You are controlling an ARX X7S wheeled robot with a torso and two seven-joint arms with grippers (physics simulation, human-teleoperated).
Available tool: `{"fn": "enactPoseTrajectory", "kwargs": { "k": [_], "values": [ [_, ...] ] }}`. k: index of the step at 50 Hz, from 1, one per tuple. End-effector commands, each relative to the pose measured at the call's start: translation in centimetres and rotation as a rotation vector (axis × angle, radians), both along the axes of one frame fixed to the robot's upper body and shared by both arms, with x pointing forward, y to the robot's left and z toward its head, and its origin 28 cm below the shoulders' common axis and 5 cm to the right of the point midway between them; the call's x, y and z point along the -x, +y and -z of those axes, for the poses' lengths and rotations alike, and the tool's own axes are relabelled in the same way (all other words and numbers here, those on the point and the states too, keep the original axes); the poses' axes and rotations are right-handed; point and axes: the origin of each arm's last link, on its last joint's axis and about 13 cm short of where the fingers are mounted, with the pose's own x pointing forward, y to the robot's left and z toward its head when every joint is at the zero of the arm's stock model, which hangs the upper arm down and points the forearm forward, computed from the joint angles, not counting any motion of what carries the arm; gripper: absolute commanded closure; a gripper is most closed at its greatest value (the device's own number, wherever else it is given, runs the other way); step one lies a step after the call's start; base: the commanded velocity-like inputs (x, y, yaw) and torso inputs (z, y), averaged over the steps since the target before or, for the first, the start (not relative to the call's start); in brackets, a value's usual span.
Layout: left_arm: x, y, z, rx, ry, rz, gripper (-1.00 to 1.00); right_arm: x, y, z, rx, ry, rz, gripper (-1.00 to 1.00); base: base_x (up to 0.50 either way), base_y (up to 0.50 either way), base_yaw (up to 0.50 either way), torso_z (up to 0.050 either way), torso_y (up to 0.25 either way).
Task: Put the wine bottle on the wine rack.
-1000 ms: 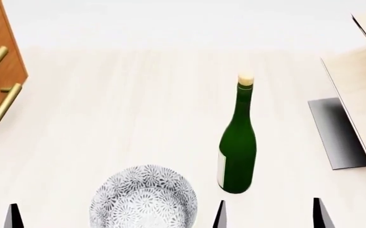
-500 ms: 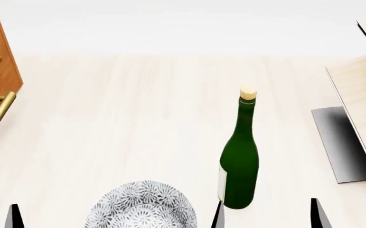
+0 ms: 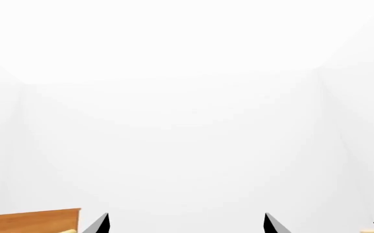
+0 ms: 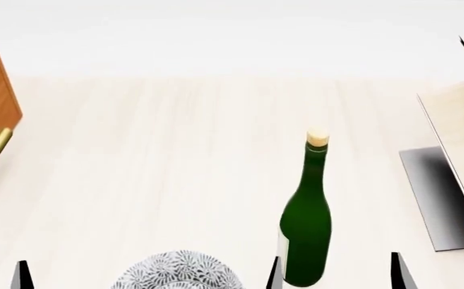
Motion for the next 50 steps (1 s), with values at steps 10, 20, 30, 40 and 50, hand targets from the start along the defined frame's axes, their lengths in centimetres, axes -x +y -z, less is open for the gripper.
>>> {"fn": "enactPoseTrajectory", "kwargs": {
  "k": [10, 20, 30, 40, 50],
  "values": [
    [0.01, -0.05, -0.02, -0.001, -0.001, 0.001, -1.00, -0.07, 0.00, 0.02, 0.002, 0.004, -0.001, -1.00, 0.11, 0.00, 0.00, 0.000, 0.000],
    [0.02, -0.07, -0.03, -0.001, 0.001, 0.002, -1.00, -0.11, 0.01, 0.06, 0.002, 0.006, 0.001, -1.00, 0.11, 0.00, 0.00, 0.000, 0.000],
    [-0.04, -0.06, 0.11, -0.002, 0.002, 0.003, -1.00, -0.26, 0.09, 0.23, 0.013, 0.023, 0.015, -1.00, 0.11, 0.00, 0.00, 0.000, 0.000],
    [-0.01, -0.08, 0.08, -0.001, 0.003, 0.003, -1.00, -0.47, 0.17, 0.50, 0.019, 0.069, 0.010, -1.00, 0.00, 0.00, 0.00, 0.000, 0.002],
    [-0.02, -0.11, 0.11, -0.001, 0.003, 0.003, -1.00, -0.40, 0.18, 0.54, 0.013, 0.067, -0.007, -1.00, 0.00, -0.07, 0.00, 0.000, 0.000]
  ]
}}
